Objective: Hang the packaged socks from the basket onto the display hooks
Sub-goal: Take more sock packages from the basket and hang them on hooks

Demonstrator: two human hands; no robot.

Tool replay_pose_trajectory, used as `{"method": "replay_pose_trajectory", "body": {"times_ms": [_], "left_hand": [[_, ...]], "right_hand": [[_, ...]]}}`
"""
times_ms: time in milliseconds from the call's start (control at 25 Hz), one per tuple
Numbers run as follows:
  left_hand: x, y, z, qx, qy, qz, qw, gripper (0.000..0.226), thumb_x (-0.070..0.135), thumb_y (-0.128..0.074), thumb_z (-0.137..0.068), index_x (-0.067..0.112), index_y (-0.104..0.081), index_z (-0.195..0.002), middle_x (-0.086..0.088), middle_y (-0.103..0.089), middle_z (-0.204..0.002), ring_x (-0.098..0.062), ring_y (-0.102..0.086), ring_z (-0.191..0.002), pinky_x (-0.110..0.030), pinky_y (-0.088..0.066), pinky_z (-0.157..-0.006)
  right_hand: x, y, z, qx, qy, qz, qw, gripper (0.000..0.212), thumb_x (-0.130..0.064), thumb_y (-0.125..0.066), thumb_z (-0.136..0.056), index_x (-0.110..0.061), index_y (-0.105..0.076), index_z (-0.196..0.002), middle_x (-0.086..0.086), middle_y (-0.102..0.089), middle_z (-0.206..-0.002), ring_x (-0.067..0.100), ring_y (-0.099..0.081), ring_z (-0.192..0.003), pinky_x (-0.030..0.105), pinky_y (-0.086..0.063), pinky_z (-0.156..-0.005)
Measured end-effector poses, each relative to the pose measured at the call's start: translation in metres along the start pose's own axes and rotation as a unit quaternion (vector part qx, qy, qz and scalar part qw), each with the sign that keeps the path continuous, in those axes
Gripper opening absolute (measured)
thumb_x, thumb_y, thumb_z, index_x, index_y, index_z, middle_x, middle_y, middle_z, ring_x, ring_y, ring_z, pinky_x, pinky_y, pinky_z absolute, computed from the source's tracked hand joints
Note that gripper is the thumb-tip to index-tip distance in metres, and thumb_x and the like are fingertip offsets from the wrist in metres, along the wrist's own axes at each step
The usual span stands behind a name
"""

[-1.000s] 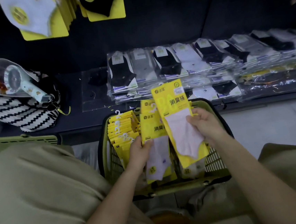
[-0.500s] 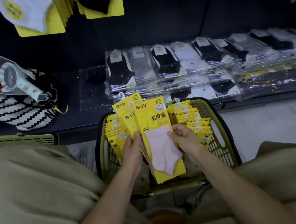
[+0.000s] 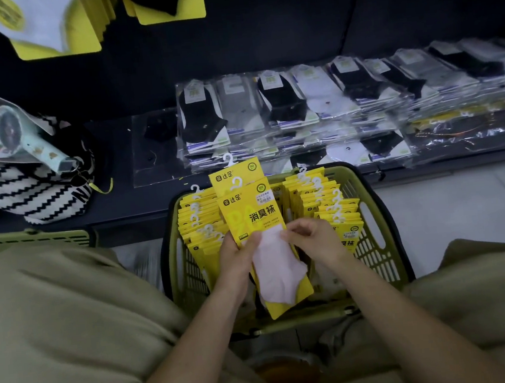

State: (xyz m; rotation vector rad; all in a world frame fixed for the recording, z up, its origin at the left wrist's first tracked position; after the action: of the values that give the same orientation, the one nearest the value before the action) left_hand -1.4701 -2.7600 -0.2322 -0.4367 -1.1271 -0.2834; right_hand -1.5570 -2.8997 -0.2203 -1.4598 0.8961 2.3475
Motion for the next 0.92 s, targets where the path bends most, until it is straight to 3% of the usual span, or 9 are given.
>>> {"method": "replay_pose_trajectory", "body": {"times_ms": [120, 160, 240, 320, 520, 720, 920], "left_hand": [[-0.006, 0.003, -0.003, 0.024, 0.026, -0.002, 0.999, 0.023, 0.009, -0.061, -0.088, 0.017, -0.057, -0.11, -0.005, -0.065, -0.109, -0.019, -0.062, -0.097, -0.03, -0.05, -0.078], [-0.008, 0.003, -0.004, 0.025, 0.032, -0.008, 0.999, 0.024, 0.009, -0.061, -0.088, 0.016, -0.057, -0.111, -0.006, -0.065, -0.111, -0.021, -0.062, -0.099, -0.032, -0.049, -0.079], [-0.012, 0.001, -0.005, 0.025, 0.037, -0.029, 0.999, 0.026, 0.01, -0.061, -0.088, 0.016, -0.056, -0.113, -0.007, -0.064, -0.114, -0.023, -0.06, -0.103, -0.034, -0.047, -0.082], [-0.013, 0.0, -0.006, 0.023, 0.032, -0.043, 0.998, 0.026, 0.01, -0.06, -0.089, 0.017, -0.055, -0.113, -0.006, -0.063, -0.114, -0.023, -0.059, -0.105, -0.035, -0.046, -0.085], [-0.012, 0.002, -0.007, 0.018, 0.027, -0.049, 0.998, 0.027, 0.009, -0.06, -0.089, 0.018, -0.054, -0.114, -0.002, -0.062, -0.11, -0.02, -0.058, -0.103, -0.033, -0.045, -0.084], [-0.008, 0.006, -0.009, 0.002, 0.017, -0.052, 0.999, 0.027, 0.009, -0.061, -0.088, 0.02, -0.056, -0.112, 0.002, -0.063, -0.107, -0.006, -0.059, -0.091, -0.021, -0.047, -0.071], [-0.008, 0.009, -0.015, -0.011, -0.006, -0.046, 0.999, 0.031, 0.006, -0.063, -0.086, 0.015, -0.056, -0.114, 0.002, -0.066, -0.104, -0.008, -0.063, -0.091, -0.019, -0.05, -0.07]], "right_hand": [[0.02, 0.057, -0.012, 0.174, -0.078, 0.114, 0.975, 0.04, -0.031, -0.073, -0.078, -0.014, -0.06, -0.112, 0.009, -0.059, -0.109, 0.024, -0.057, -0.101, 0.033, -0.045, -0.082], [0.029, 0.075, -0.014, 0.197, -0.119, 0.17, 0.958, 0.051, -0.03, -0.073, -0.077, -0.015, -0.052, -0.122, 0.013, -0.051, -0.119, 0.03, -0.051, -0.11, 0.037, -0.043, -0.087], [0.047, 0.09, -0.017, 0.135, -0.17, 0.267, 0.939, 0.062, -0.024, -0.069, -0.078, -0.019, -0.042, -0.133, 0.016, -0.04, -0.13, 0.035, -0.044, -0.118, 0.042, -0.042, -0.094], [0.06, 0.084, -0.02, 0.057, -0.155, 0.311, 0.936, 0.054, -0.017, -0.063, -0.082, -0.019, -0.045, -0.133, 0.015, -0.038, -0.134, 0.035, -0.049, -0.115, 0.044, -0.045, -0.097], [0.058, 0.083, -0.016, 0.052, -0.127, 0.426, 0.894, 0.043, -0.033, -0.068, -0.081, -0.025, -0.054, -0.121, 0.011, -0.044, -0.127, 0.031, -0.045, -0.118, 0.042, -0.043, -0.094], [0.041, 0.073, -0.007, -0.073, -0.11, 0.348, 0.928, 0.034, -0.029, -0.073, -0.079, -0.022, -0.058, -0.109, 0.005, -0.058, -0.118, 0.024, -0.052, -0.108, 0.04, -0.045, -0.093], [-0.035, 0.089, 0.002, -0.145, 0.024, 0.273, 0.951, 0.025, -0.023, -0.079, -0.073, -0.029, -0.059, -0.087, 0.0, -0.059, -0.095, 0.021, -0.057, -0.086, 0.025, -0.044, -0.064]]}}
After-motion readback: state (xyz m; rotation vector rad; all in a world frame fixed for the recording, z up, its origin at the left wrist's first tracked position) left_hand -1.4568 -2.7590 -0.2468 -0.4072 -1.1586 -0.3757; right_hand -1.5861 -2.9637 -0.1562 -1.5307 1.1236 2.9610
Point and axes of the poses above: each hand's wrist, its own z-axis away from the middle knuckle, its own y-axis out of the back of the hand, x = y × z, the point moved 4 cm from there along -z, towards the middle knuckle
